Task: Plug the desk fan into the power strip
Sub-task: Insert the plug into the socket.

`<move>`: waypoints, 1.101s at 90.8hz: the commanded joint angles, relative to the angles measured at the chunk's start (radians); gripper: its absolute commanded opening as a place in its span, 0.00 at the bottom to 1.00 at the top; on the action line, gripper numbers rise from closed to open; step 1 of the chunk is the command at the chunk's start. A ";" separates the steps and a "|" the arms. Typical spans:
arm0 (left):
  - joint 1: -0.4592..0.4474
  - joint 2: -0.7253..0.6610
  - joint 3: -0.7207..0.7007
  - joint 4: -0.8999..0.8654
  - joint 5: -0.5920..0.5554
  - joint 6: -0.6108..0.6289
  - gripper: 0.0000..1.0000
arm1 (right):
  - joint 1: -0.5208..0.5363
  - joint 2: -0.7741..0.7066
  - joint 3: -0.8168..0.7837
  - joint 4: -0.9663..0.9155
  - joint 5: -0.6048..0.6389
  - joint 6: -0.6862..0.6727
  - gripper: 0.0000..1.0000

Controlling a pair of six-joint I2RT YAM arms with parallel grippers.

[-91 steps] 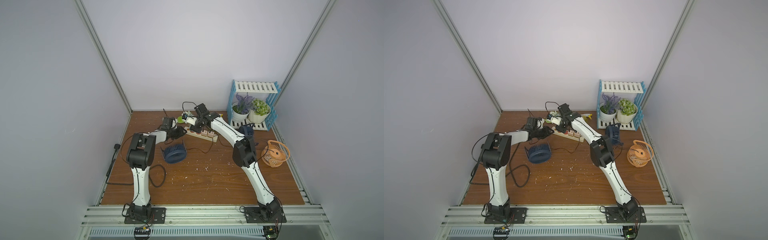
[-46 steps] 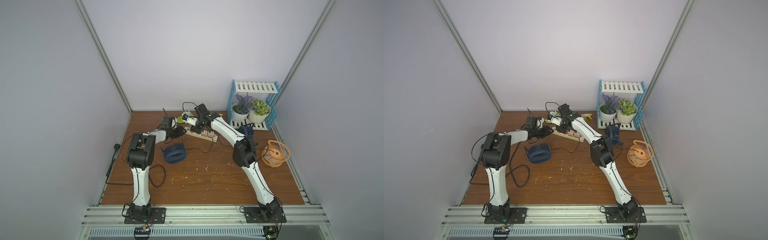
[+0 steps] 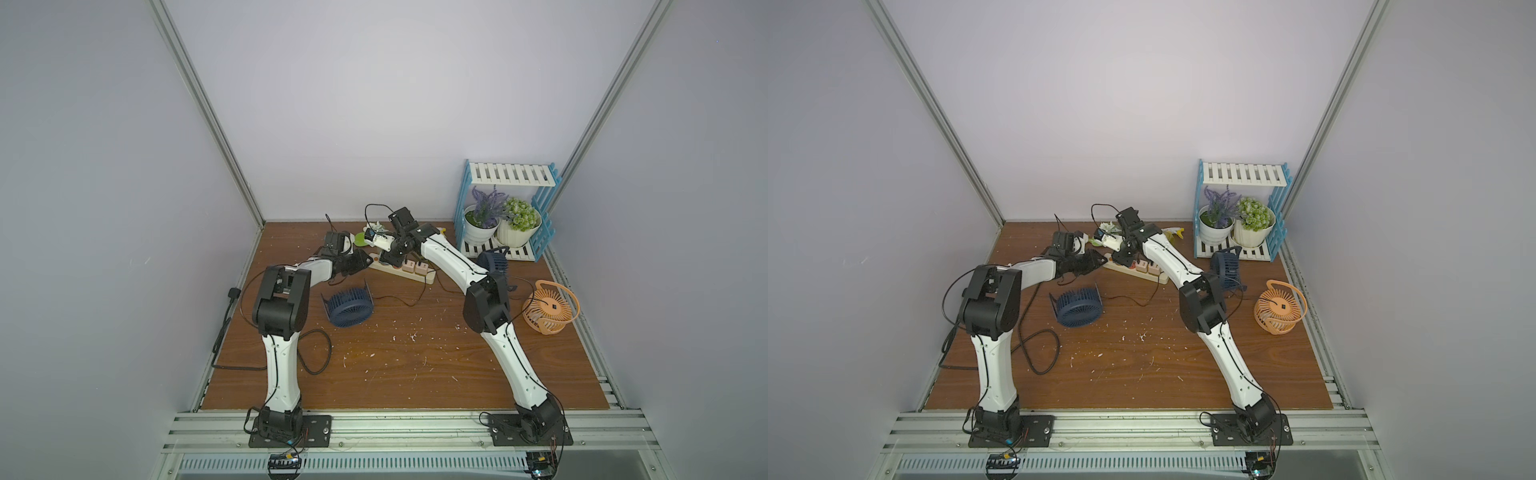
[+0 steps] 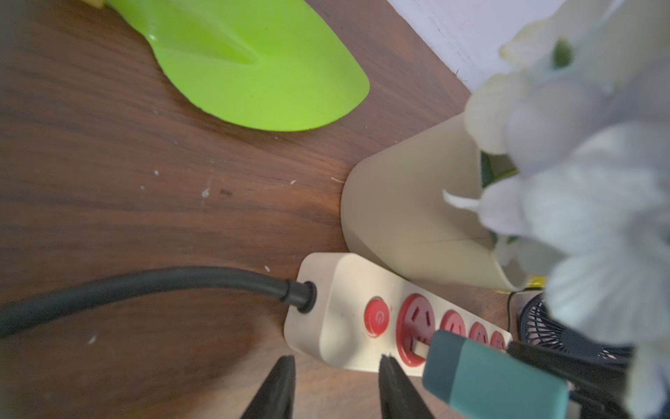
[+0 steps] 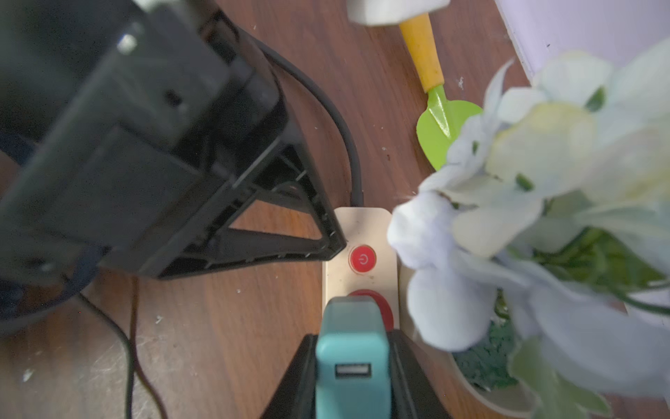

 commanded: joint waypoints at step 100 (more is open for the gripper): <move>-0.001 -0.146 -0.112 0.066 0.088 0.013 0.41 | -0.062 0.004 0.023 -0.377 0.078 0.009 0.00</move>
